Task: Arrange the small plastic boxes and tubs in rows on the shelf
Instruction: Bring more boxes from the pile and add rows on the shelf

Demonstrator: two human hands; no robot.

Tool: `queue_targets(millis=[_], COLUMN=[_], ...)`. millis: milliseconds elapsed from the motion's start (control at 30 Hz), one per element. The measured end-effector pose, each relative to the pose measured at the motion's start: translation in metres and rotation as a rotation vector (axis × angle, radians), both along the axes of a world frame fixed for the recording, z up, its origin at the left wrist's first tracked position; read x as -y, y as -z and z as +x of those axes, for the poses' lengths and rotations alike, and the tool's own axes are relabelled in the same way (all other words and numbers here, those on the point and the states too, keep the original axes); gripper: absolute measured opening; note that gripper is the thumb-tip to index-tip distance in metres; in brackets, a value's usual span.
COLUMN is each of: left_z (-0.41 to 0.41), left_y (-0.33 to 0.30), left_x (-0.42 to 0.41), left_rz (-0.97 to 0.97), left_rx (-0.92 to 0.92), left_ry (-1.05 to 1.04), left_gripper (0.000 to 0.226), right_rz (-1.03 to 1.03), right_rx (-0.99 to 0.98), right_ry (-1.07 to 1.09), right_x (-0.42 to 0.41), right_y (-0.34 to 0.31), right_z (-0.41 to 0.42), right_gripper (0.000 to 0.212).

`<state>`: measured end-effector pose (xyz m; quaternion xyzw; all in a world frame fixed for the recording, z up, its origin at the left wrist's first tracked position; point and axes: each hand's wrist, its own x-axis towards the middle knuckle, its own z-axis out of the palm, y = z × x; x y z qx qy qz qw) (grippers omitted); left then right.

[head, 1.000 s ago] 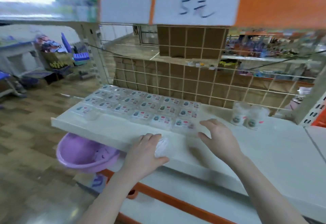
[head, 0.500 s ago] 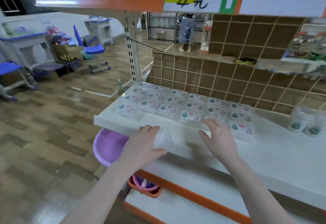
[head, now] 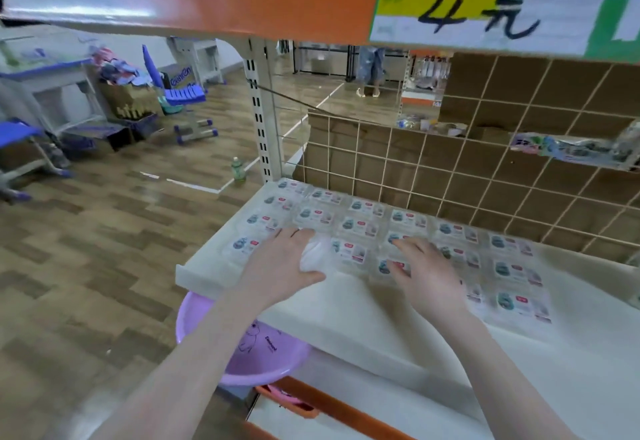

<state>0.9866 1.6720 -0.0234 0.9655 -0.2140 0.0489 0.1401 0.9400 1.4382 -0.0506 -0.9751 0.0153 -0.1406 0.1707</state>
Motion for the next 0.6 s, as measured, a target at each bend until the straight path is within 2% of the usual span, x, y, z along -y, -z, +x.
queue_targets(millis=[300,600], left_z=[0.052,0.064], left_y=[-0.001,0.004], left_x=[0.013,0.007], left_rz=[0.156,0.182], left_rx=[-0.050,-0.070], left_ry=[0.185,0.304], left_gripper=[0.073,0.077], right_rz=[-0.035,-0.126], right_rx=[-0.029,0.121], right_ry=[0.103,0.125], right_x=[-0.012,-0.018], right_y=[0.013,0.014], right_z=[0.014,0.013], right_gripper=[0.035,0.018])
